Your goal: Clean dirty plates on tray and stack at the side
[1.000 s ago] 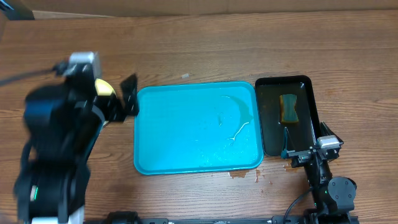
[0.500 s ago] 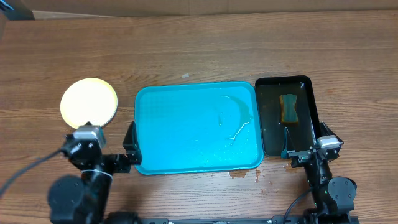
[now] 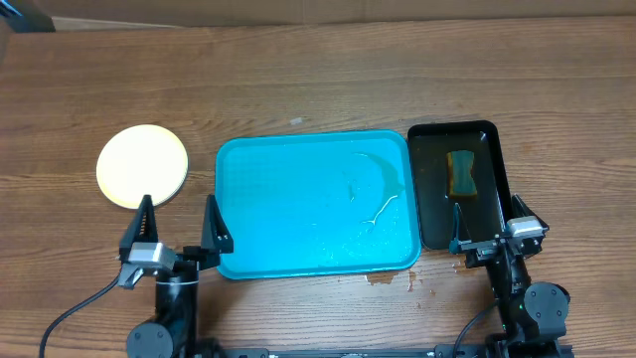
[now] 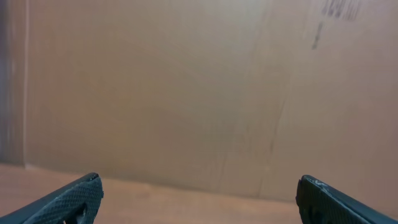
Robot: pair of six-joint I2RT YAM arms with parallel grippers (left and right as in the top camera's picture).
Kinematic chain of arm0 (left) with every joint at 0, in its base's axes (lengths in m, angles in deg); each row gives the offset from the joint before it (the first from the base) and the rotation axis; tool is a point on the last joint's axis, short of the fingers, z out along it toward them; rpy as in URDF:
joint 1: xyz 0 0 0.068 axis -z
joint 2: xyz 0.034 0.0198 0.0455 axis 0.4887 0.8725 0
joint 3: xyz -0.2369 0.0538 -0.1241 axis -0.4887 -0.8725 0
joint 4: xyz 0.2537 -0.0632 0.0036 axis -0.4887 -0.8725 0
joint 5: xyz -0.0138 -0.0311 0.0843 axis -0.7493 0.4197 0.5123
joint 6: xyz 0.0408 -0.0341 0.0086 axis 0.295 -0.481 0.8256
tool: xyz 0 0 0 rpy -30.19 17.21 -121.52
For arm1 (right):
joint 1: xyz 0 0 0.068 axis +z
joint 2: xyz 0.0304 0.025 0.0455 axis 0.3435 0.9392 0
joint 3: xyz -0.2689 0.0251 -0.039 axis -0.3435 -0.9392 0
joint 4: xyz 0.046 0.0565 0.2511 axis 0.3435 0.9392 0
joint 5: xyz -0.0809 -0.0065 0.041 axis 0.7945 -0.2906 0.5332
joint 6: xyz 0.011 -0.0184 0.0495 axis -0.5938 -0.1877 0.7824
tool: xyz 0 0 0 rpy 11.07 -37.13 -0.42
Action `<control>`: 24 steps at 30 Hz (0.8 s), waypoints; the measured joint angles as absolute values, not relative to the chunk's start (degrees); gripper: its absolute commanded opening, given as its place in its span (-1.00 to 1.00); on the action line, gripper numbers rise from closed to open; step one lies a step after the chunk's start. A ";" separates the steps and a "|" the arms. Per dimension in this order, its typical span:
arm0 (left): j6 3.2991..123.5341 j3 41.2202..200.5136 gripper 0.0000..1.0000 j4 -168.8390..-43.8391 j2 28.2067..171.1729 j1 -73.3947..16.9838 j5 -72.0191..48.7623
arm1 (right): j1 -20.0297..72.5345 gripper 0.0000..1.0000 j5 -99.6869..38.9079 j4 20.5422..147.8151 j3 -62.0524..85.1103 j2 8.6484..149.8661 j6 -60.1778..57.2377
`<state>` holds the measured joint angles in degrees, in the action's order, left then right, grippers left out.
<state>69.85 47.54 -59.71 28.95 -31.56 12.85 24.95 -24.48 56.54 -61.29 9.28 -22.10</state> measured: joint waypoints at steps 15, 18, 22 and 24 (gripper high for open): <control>71.80 41.46 0.99 -76.27 28.91 -31.56 13.07 | 24.95 1.00 -24.48 56.45 -61.29 9.28 -22.12; 75.49 41.48 1.00 -76.36 28.88 -31.56 13.14 | 24.95 1.00 -24.46 56.52 -61.29 9.28 -22.12; 78.97 41.48 1.00 -76.36 28.88 -31.56 13.24 | 24.97 1.00 -24.48 56.50 -61.29 9.28 -22.19; 79.49 41.48 1.00 -76.36 28.88 -31.56 13.24 | 24.95 1.00 -24.48 56.52 -61.29 9.28 -22.19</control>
<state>79.49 41.48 -76.36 28.88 -31.56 13.24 24.95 -24.48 56.52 -61.29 9.28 -22.19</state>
